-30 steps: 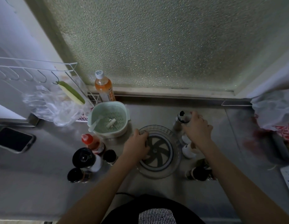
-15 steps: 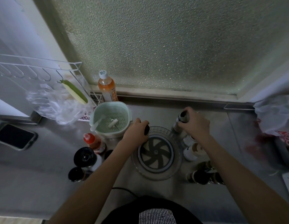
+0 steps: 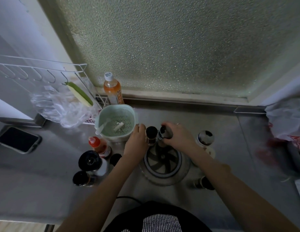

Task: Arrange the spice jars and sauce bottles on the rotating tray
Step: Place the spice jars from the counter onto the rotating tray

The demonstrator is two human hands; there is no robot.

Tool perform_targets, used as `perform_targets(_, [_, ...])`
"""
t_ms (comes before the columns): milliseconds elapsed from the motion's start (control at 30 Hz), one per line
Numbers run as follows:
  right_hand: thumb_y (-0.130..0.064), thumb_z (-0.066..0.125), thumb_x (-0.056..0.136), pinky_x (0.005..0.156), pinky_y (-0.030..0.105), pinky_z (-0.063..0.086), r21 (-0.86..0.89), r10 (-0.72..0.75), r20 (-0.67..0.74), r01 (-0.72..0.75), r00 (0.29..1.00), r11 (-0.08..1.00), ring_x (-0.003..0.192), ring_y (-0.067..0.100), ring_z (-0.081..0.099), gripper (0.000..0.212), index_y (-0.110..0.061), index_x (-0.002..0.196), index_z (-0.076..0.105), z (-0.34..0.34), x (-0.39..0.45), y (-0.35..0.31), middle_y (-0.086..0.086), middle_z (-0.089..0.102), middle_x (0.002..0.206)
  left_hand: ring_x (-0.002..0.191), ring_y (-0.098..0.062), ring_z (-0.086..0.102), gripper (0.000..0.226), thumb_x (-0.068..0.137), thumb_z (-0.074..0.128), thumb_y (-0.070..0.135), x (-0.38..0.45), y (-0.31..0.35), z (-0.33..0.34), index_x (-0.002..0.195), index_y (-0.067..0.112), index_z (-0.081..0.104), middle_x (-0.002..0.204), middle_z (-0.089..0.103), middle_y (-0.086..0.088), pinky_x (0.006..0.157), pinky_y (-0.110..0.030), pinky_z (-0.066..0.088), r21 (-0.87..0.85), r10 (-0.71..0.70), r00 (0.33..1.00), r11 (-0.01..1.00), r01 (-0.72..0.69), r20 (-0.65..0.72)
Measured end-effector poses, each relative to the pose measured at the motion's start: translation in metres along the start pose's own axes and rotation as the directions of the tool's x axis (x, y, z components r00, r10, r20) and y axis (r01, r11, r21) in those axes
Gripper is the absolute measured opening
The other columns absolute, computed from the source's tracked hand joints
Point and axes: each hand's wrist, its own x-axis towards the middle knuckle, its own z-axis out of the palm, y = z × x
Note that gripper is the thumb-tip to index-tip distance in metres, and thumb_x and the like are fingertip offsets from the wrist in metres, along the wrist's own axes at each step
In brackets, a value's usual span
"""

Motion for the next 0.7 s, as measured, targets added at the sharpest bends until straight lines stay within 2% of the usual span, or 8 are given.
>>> perform_targets(100, [-0.036, 0.070, 0.075, 0.091, 0.044, 0.048, 0.023, -0.016, 0.004, 0.015, 1.000, 1.000, 0.114, 0.032, 0.053, 0.066, -0.034, 0.132, 0.038, -0.002, 0.001, 0.003, 0.010, 0.058, 0.128, 0.096, -0.042, 0.054, 0.029, 0.083, 0.049, -0.001, -0.013, -0.003, 0.009, 0.110, 0.000, 0.039, 0.116, 0.047, -0.022, 0.067, -0.045, 0.040, -0.006, -0.023, 1.000, 1.000, 0.023, 0.000])
perform_targets(167, [-0.042, 0.069, 0.075, 0.094, 0.043, 0.046, -0.025, 0.013, -0.018, -0.014, 1.000, 1.000, 0.119, 0.032, 0.052, 0.070, -0.035, 0.136, 0.035, -0.015, -0.005, 0.008, 0.007, 0.056, 0.132, 0.098, -0.040, 0.053, 0.030, 0.084, 0.048, 0.003, -0.019, -0.008, 0.015, 0.113, 0.000, 0.039, 0.115, 0.047, -0.021, 0.066, -0.042, 0.037, 0.039, -0.033, 0.999, 0.999, 0.031, 0.041])
perform_targets(300, [-0.043, 0.067, 0.077, 0.085, 0.038, 0.046, -0.091, 0.164, -0.256, -0.193, 0.953, 0.977, 0.105, 0.029, 0.058, 0.045, -0.023, 0.115, 0.054, -0.044, -0.044, 0.033, 0.009, 0.064, 0.112, 0.104, -0.041, 0.055, 0.036, 0.092, 0.044, 0.014, -0.027, -0.018, 0.030, 0.126, 0.006, 0.037, 0.120, 0.046, -0.018, 0.073, -0.044, 0.044, 0.165, -0.098, 0.981, 0.984, 0.070, 0.166])
perform_targets(367, [-0.044, 0.065, 0.078, 0.081, 0.038, 0.044, -0.135, 0.213, -0.295, -0.262, 0.931, 0.956, 0.102, 0.029, 0.056, 0.038, -0.022, 0.109, 0.056, -0.042, -0.067, 0.049, 0.008, 0.064, 0.105, 0.107, -0.039, 0.056, 0.043, 0.093, 0.043, 0.020, -0.030, -0.022, 0.037, 0.134, 0.011, 0.034, 0.123, 0.049, -0.017, 0.080, -0.045, 0.048, 0.260, -0.153, 0.961, 0.961, 0.090, 0.230])
perform_targets(467, [-0.041, 0.058, 0.081, 0.083, 0.040, 0.042, -0.239, 0.300, -0.204, -0.344, 0.932, 0.908, 0.105, 0.032, 0.052, 0.042, -0.025, 0.119, 0.049, -0.025, -0.084, 0.069, 0.010, 0.058, 0.113, 0.110, -0.035, 0.057, 0.034, 0.091, 0.044, 0.022, -0.035, -0.026, 0.046, 0.123, 0.011, 0.047, 0.121, 0.057, -0.015, 0.085, -0.045, 0.050, 0.410, -0.177, 0.934, 0.911, 0.037, 0.310])
perform_targets(567, [-0.029, 0.055, 0.083, 0.079, 0.040, 0.044, -0.275, 0.308, -0.135, -0.335, 0.942, 0.901, 0.098, 0.035, 0.057, 0.047, -0.026, 0.127, 0.039, -0.013, -0.086, 0.078, 0.013, 0.055, 0.113, 0.110, -0.037, 0.057, 0.034, 0.089, 0.044, 0.022, -0.039, -0.033, 0.051, 0.121, 0.012, 0.049, 0.121, 0.058, -0.017, 0.088, -0.044, 0.051, 0.397, -0.159, 0.906, 0.918, -0.011, 0.393])
perform_targets(633, [-0.025, 0.054, 0.081, 0.076, 0.039, 0.047, -0.191, 0.298, -0.125, -0.317, 0.947, 0.929, 0.092, 0.034, 0.059, 0.044, -0.026, 0.124, 0.042, -0.013, -0.083, 0.078, 0.013, 0.056, 0.108, 0.110, -0.038, 0.057, 0.036, 0.087, 0.046, 0.025, -0.040, -0.035, 0.053, 0.120, 0.015, 0.050, 0.121, 0.059, -0.016, 0.090, -0.045, 0.051, 0.343, -0.144, 0.886, 0.939, -0.017, 0.440])
perform_targets(700, [-0.025, 0.057, 0.077, 0.073, 0.036, 0.047, -0.092, 0.280, -0.137, -0.294, 0.950, 0.951, 0.088, 0.031, 0.059, 0.034, -0.024, 0.110, 0.053, -0.023, -0.083, 0.069, 0.009, 0.054, 0.097, 0.110, -0.039, 0.057, 0.037, 0.085, 0.048, 0.026, -0.041, -0.036, 0.051, 0.121, 0.016, 0.051, 0.123, 0.057, -0.018, 0.091, -0.045, 0.051, 0.302, -0.138, 0.883, 0.953, -0.004, 0.449])
